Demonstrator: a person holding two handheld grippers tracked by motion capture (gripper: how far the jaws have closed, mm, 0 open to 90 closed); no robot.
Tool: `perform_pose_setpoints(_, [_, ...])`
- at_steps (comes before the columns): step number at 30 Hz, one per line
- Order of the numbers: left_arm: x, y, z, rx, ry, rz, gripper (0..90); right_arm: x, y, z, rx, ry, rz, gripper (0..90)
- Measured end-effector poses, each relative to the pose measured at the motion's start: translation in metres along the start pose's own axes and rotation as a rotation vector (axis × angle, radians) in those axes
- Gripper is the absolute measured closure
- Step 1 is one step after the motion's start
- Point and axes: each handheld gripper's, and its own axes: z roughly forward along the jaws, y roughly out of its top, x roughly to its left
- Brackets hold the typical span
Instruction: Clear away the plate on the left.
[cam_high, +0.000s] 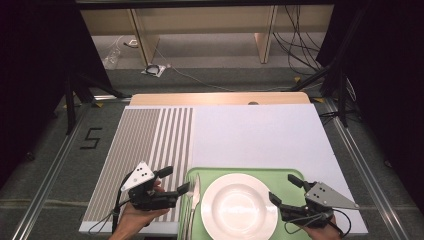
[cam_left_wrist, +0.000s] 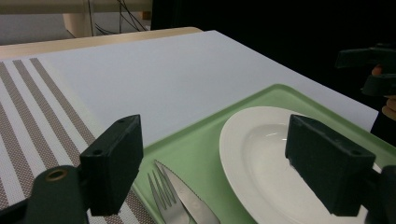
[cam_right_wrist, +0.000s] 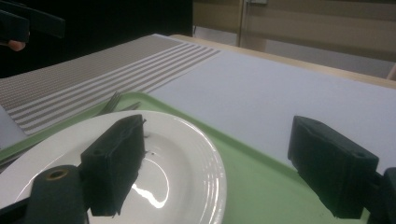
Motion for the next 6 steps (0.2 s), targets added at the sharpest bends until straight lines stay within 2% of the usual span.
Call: perform_pose_setpoints(6, [-0.0006, -0.0001, 0.0007, 0.005, -0.001, 0.003, 18.7, -0.0003, 0.0000, -0.0002, 0.000, 0.000, -0.001, 19.6])
